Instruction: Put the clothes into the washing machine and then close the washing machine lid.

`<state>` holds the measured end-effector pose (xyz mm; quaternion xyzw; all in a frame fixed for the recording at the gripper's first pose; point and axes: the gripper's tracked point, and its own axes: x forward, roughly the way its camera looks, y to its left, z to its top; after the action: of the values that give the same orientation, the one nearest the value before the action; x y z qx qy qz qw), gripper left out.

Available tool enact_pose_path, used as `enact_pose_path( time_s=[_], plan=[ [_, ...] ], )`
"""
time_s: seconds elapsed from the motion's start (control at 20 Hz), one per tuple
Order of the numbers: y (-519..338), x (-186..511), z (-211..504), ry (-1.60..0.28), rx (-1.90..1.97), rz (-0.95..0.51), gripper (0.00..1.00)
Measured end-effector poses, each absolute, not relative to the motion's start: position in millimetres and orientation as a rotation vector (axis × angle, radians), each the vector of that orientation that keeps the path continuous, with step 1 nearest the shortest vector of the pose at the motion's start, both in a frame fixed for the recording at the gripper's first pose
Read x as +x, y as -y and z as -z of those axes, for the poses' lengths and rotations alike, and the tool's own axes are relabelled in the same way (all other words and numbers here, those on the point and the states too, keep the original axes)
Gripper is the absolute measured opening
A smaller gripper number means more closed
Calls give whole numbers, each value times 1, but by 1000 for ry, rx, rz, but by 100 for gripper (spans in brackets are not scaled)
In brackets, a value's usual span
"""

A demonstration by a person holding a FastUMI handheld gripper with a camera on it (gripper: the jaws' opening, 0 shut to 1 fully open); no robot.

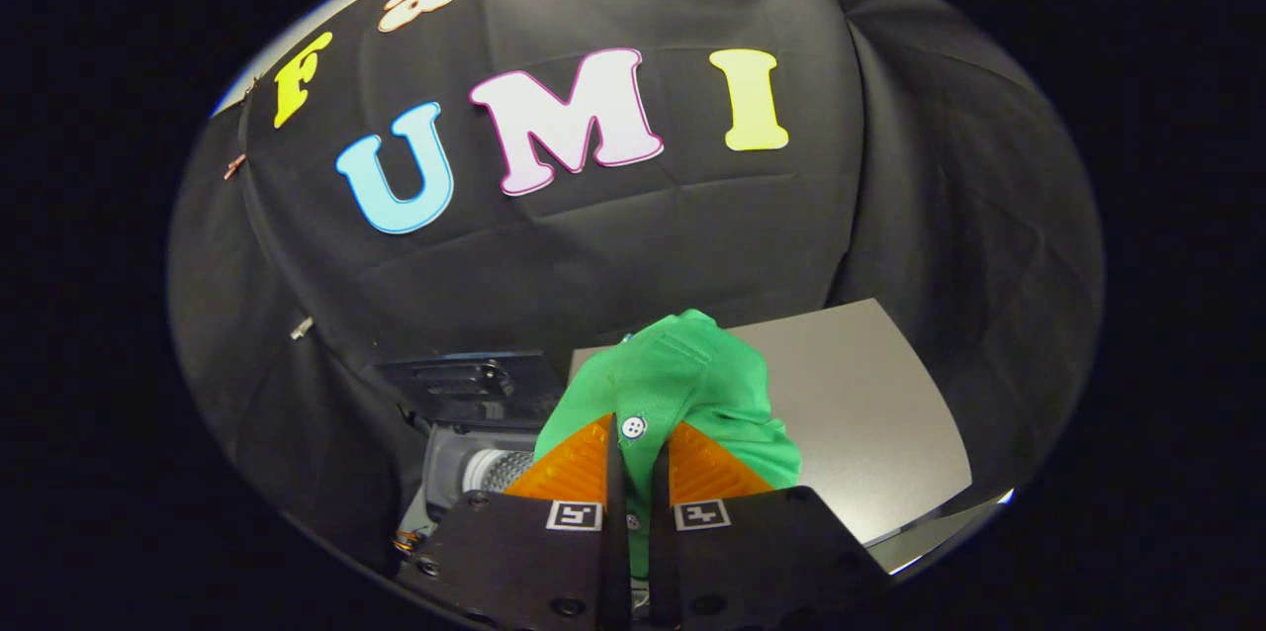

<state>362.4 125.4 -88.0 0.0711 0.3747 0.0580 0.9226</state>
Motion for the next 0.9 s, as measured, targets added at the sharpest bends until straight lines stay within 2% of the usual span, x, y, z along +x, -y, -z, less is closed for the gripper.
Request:
enact_pose_path(
  time_s=[0.45,0.7,0.9],
  plan=[
    [-236,331,62,-736,131,-205,12],
    [-299,318,85,-764,139,-260,12],
    [-347,312,131,-817,92,-298,12]
  ],
)
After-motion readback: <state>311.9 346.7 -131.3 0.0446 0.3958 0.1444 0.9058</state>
